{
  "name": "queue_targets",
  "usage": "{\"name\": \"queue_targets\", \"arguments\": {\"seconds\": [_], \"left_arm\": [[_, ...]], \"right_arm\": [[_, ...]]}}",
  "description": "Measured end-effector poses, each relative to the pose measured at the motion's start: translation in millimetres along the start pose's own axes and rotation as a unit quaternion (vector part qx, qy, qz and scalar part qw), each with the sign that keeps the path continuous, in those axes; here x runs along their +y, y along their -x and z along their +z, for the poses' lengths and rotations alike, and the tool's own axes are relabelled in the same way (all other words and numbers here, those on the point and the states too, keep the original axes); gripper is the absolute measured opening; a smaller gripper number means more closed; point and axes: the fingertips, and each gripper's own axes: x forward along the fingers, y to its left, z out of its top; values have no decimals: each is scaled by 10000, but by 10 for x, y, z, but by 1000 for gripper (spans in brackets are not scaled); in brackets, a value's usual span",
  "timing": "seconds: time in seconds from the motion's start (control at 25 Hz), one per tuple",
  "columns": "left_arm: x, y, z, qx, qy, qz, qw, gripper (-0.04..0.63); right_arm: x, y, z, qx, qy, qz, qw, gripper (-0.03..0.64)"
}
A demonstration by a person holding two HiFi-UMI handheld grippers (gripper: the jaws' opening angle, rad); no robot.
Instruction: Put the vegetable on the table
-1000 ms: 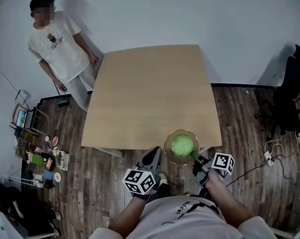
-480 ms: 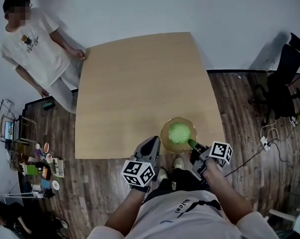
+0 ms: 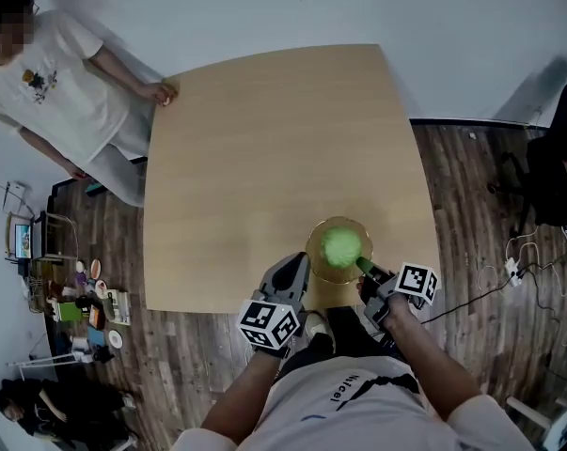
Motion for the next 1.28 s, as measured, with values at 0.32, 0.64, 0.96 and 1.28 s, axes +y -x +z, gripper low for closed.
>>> {"name": "queue_targets", "arguments": {"seconds": [0.32,0.64,0.96,1.28], "left_arm": [[332,-426,-32,141,83,255,9995,14],[531,-658,-111,298,221,403,9985,14],[615,-759,-151,338,313,550,9974,14],[603,-775,-151,336,325,681,9966,14]], "right_arm": [[-463,-495,381,141,-122,-345,9992,29],[-757,-843,568,231,-221,-763,9966,29],[-800,-1044,705,200,-298,-938,9949,32],[-755,-1178,839,149,-200,-1049,9942,35]]}}
